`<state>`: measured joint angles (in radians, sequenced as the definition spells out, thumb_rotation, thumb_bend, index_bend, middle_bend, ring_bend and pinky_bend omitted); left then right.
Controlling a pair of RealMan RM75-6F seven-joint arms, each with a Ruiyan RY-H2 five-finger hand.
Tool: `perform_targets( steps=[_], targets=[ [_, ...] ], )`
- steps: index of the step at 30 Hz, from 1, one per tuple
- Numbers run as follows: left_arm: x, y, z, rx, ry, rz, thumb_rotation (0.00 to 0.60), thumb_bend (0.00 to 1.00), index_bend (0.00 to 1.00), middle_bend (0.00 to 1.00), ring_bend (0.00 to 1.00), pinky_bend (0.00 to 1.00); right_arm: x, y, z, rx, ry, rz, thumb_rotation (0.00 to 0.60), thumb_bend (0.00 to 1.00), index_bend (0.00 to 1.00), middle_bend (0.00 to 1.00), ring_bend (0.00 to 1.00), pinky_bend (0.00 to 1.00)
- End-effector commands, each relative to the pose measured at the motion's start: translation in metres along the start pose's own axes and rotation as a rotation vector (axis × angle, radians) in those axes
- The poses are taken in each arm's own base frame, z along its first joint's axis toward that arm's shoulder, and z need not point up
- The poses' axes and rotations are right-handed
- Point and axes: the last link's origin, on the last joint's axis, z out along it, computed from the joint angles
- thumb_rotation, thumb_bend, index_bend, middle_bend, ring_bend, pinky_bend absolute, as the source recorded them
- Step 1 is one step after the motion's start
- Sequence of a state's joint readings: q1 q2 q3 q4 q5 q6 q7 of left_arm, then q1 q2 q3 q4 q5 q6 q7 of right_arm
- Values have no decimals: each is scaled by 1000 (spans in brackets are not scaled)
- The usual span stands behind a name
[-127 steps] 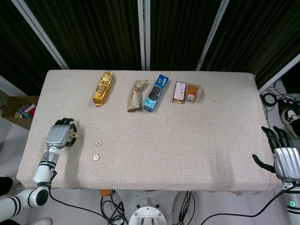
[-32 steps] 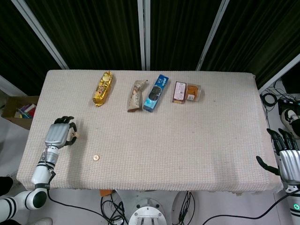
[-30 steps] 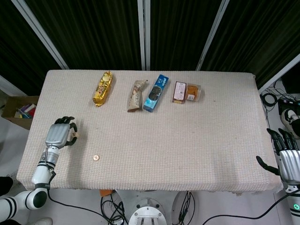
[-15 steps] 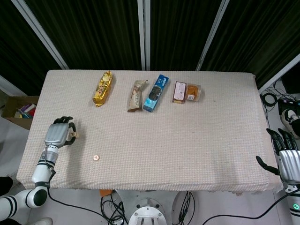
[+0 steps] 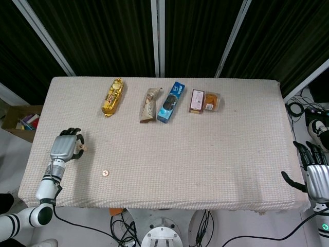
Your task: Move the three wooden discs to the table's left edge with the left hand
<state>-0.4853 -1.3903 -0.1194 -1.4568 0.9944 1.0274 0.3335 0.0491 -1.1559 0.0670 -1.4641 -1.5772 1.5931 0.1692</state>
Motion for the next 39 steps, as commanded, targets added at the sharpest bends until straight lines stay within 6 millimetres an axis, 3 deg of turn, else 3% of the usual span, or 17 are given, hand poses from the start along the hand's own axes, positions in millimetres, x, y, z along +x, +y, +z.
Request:
perform_targets(
  steps=[1, 12, 18, 26, 33, 39],
  targets=[
    [0, 0, 0, 0, -1, 0, 600, 347, 446, 155, 106, 155, 0, 0, 0, -1, 0, 0, 600, 152, 110, 188, 40, 124],
    [4, 3, -7, -16, 26, 4, 600, 333, 391, 139, 106, 155, 0, 0, 0, -1, 1, 0, 600, 152, 110, 187, 40, 125],
    [9, 19, -45, -130, 97, 48, 600, 328, 391, 139, 106, 155, 1, 0, 0, -1, 8, 3, 600, 153, 110, 188, 40, 125],
    [-13, 44, -73, -279, 56, 122, 600, 266, 406, 139, 106, 155, -1, -2, -1, 7, 6, 4, 600, 152, 110, 188, 40, 124],
    [-36, 58, -74, -325, -6, 151, 600, 254, 410, 139, 106, 155, 0, -3, -3, 10, 9, 2, 600, 153, 110, 188, 40, 125],
    [-42, 60, -72, -323, -25, 161, 600, 249, 411, 139, 106, 154, 1, -3, -4, 10, 11, 3, 600, 153, 110, 188, 40, 125]
  ],
)
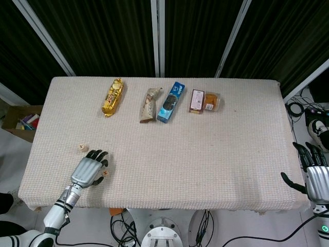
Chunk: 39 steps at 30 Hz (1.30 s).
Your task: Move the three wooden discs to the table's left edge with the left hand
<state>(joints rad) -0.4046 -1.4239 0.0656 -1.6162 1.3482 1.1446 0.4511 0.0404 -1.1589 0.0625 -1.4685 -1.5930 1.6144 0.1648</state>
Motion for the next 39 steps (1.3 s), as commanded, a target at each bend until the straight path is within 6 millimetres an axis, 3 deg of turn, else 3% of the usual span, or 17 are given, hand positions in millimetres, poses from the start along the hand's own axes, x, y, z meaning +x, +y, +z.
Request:
perform_targets(
  steps=[1, 15, 26, 32, 39],
  targets=[
    [-1, 1, 0, 2, -6, 0, 600, 249, 411, 139, 106, 154, 0, 0, 0, -1, 1, 0, 600, 153, 110, 188, 40, 124],
    [-8, 1, 5, 11, -31, -18, 600, 282, 458, 139, 106, 154, 1, -1, -1, 1, 3, -1, 600, 153, 110, 188, 40, 125],
    [-7, 2, 7, 8, -29, -27, 600, 411, 496, 141, 106, 155, 1, 0, -1, 0, 4, 0, 600, 152, 110, 188, 40, 125],
    [14, -9, 6, 41, 61, -56, 600, 407, 503, 143, 106, 155, 3, 0, -2, 0, 12, -1, 600, 153, 110, 189, 40, 125],
    [47, -50, 16, 179, 176, -104, 600, 401, 485, 143, 106, 155, 1, -1, -1, 4, 7, 1, 600, 153, 110, 189, 40, 125]
  ],
)
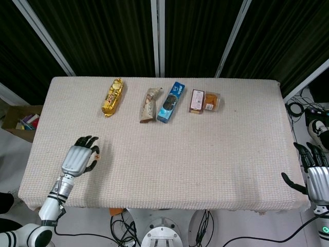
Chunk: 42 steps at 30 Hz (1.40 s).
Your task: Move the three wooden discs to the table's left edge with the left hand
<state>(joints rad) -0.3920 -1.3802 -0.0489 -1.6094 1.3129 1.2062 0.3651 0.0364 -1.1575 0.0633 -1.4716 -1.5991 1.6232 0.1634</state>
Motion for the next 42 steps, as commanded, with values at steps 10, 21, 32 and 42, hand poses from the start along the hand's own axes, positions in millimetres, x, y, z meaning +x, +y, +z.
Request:
perform_targets(
  steps=[10, 21, 32, 42],
  targets=[
    [-1, -52, 26, 190, -29, -22, 600, 375, 467, 143, 106, 155, -1, 1, -1, -8, 0, 0, 600, 153, 110, 189, 40, 124],
    [-6, -54, 30, 201, -52, -20, 600, 349, 452, 143, 106, 155, -1, 0, -1, -9, -4, -1, 600, 153, 110, 189, 40, 125],
    [-7, -53, 32, 207, -67, -11, 600, 324, 437, 142, 106, 154, -1, 1, -1, -14, -3, -2, 600, 152, 110, 189, 40, 124],
    [-1, -54, 27, 214, -34, -15, 600, 319, 379, 132, 106, 155, -1, 2, -2, -18, -1, -1, 600, 153, 110, 191, 40, 125]
  ],
)
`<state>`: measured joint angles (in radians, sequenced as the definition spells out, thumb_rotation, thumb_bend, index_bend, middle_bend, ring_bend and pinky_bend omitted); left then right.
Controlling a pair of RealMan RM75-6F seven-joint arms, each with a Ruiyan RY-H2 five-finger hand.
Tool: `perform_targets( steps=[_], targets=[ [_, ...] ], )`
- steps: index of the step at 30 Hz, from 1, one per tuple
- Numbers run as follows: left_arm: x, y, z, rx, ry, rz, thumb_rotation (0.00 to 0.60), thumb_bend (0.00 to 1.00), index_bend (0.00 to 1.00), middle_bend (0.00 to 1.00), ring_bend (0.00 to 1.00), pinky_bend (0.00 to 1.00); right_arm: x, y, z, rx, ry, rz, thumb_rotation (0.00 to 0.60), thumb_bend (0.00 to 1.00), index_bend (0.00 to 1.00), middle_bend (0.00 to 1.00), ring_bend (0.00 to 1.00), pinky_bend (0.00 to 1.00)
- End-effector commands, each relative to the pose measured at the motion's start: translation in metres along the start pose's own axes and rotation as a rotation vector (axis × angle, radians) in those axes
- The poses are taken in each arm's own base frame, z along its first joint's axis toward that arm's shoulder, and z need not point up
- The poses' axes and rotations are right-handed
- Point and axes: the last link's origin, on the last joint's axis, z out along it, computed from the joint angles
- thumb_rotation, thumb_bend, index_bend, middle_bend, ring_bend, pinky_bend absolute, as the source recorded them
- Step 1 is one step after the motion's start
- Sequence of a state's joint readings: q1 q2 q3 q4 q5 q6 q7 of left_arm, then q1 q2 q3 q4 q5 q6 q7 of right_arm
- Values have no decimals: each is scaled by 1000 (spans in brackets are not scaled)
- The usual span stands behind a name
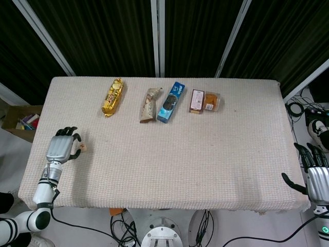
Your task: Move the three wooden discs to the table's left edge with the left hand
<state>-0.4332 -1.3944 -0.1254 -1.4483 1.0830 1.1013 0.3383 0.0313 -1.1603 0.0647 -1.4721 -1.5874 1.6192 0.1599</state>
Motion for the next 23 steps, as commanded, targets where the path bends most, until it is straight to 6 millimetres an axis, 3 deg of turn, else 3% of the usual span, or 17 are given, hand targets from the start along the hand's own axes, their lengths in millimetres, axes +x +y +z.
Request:
perform_targets(
  steps=[1, 7, 13, 19, 23],
  targets=[
    [5, -1, -5, 1, 26, -12, 600, 317, 372, 132, 106, 155, 1, 0, 0, -1, 2, 0, 600, 153, 110, 191, 40, 125],
    [30, -18, -25, 50, 158, -92, 600, 223, 332, 132, 106, 155, 2, 3, -1, -3, -17, -18, 600, 153, 111, 191, 40, 125],
    [51, -58, -70, 146, 279, -108, 600, 89, 297, 133, 106, 155, 4, 1, -1, 23, -91, -34, 600, 174, 111, 176, 40, 125],
    [45, -77, -120, 181, 282, -84, 600, 70, 288, 133, 106, 151, 3, -5, -1, 50, -92, -5, 600, 176, 111, 171, 40, 125],
    [37, -78, -147, 187, 272, -92, 600, 70, 288, 134, 106, 150, 1, -8, -2, 49, -70, 3, 600, 176, 111, 173, 40, 125]
  ],
)
